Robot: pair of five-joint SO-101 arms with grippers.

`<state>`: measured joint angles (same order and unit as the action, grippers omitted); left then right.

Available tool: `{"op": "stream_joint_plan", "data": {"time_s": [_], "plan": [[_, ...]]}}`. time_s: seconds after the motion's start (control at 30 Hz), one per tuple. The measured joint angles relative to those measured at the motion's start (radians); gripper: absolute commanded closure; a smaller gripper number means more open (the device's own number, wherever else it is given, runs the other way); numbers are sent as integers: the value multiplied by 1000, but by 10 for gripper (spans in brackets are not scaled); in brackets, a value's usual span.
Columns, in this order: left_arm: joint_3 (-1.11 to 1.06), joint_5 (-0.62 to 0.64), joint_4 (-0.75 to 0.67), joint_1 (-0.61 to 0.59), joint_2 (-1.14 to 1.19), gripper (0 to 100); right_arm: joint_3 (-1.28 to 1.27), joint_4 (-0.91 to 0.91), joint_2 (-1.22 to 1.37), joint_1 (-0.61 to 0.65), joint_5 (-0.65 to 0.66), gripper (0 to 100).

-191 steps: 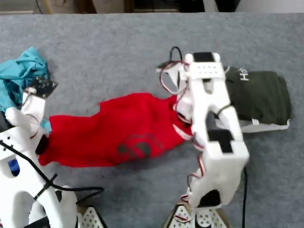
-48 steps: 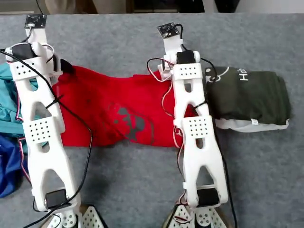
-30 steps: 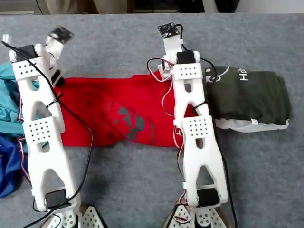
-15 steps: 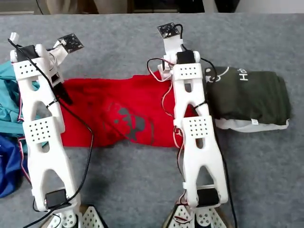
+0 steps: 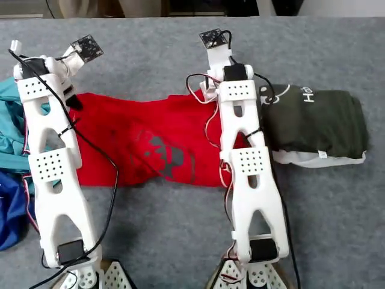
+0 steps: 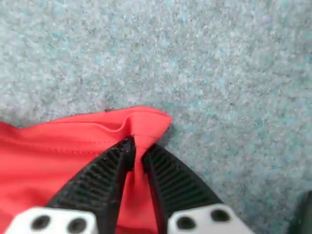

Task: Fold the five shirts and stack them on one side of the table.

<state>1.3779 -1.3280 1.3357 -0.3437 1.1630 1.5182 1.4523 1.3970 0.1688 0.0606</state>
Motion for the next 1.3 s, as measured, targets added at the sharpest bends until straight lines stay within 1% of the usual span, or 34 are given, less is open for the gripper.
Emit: {"op": "stream_joint_plan", "data": {"time_s": [0.07,0.17,0.37,0.5,0.63,0.9,1.0,1.07,1.13,1.23,1.3], "plan": [[-38,55,-101,0,2,643,0,0,0,0,0,996],[-54,181,-153,8,2,643,0,0,0,0,0,996],[-83,586,-192,26,2,643,0,0,0,0,0,996],[-97,862,-126,26,2,643,0,0,0,0,0,996],[-97,1051,-34,26,2,643,0,0,0,0,0,996],[-98,1548,78,28,2,643,0,0,0,0,0,996],[-98,1711,91,28,2,644,0,0,0,0,0,996],[-100,1775,91,26,2,658,0,0,0,0,0,996],[-100,1814,91,26,2,701,0,0,0,0,0,996],[-104,1834,91,26,3,767,0,0,0,0,0,996],[-104,1838,95,26,18,767,0,0,0,0,0,996]]}}
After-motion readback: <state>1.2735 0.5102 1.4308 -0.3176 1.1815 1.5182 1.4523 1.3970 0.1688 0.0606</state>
